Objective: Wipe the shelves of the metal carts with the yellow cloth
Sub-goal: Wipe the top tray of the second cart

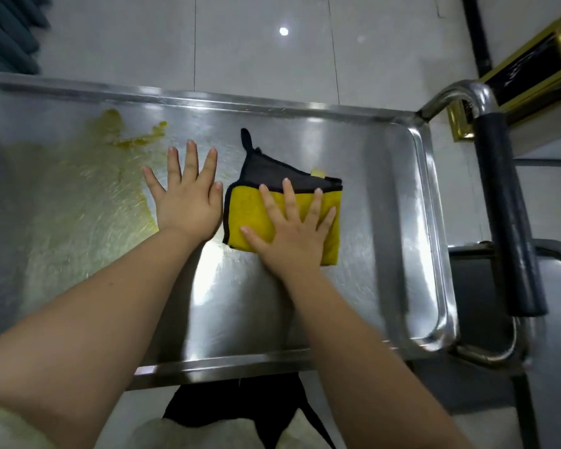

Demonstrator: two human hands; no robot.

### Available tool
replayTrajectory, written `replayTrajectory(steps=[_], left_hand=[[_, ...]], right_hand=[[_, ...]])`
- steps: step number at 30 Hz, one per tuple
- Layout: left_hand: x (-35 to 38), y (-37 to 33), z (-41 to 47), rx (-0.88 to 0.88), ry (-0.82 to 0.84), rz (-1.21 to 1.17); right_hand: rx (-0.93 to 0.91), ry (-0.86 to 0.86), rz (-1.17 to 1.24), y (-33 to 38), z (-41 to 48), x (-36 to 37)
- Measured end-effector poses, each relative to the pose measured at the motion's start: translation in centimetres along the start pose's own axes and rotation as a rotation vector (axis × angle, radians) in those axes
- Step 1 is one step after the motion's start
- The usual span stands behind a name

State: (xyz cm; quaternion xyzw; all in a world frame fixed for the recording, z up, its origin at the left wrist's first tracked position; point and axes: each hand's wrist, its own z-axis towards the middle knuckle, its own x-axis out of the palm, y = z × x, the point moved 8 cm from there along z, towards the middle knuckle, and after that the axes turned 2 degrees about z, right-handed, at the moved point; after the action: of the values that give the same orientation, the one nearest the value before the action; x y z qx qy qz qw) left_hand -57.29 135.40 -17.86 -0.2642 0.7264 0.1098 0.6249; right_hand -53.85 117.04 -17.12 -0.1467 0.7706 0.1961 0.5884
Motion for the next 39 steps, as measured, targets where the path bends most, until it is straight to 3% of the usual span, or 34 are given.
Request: replayTrajectory(steps=[4,9,13,16,20,23,25,30,33,35,39], left_hand=[[-0.7,0.5,-2.9,0.035,0.031,-0.102],[2.0,0.8,-10.5,0.017,0.004,0.018],[2.3,0.8,-10.5,-0.005,-0.011,0.013],[2.3,0.9,-10.5,-0.01,-0.021,0.023],[2.3,0.7,-10.4,-0.03,-0.025,0.02],[2.3,0.9,-10.4,-0.036,-0.025,0.02],[2.3,1.1,-10.3,-0.036,-0.006,0.026],[2.1,1.4,-10.6,-0.051,0.026,0.027],[2.1,1.3,-10.9,-0.058,0.025,0.023],[2.1,1.0,-10.6,-0.054,0.031,0.018],[2.4,0.1,-10.2,-0.057,0.036,0.027]], right_hand=[[-0.004,0.052,0.049,-1.1,0.3,-0.7],[0.014,0.038,-0.023,0.9,1.4,-0.6],[-0.016,0.0,0.009,0.0,1.1,-0.5],[0.011,-0.001,-0.008,-6.5,1.0,-1.0],[0.265,0.063,-0.026,-19.7,1.1,-2.8],[0.431,0.012,0.009,-21.2,1.0,-3.4],[0.357,-0.009,0.061,-16.3,0.6,-2.3],[-0.145,0.017,-0.03,0.7,-4.9,1.4],[-0.232,0.039,-0.048,-1.4,-5.1,1.2],[-0.102,0.029,-0.044,-8.5,-4.6,0.3],[0.327,0.05,-0.022,-22.0,-5.3,-1.8]])
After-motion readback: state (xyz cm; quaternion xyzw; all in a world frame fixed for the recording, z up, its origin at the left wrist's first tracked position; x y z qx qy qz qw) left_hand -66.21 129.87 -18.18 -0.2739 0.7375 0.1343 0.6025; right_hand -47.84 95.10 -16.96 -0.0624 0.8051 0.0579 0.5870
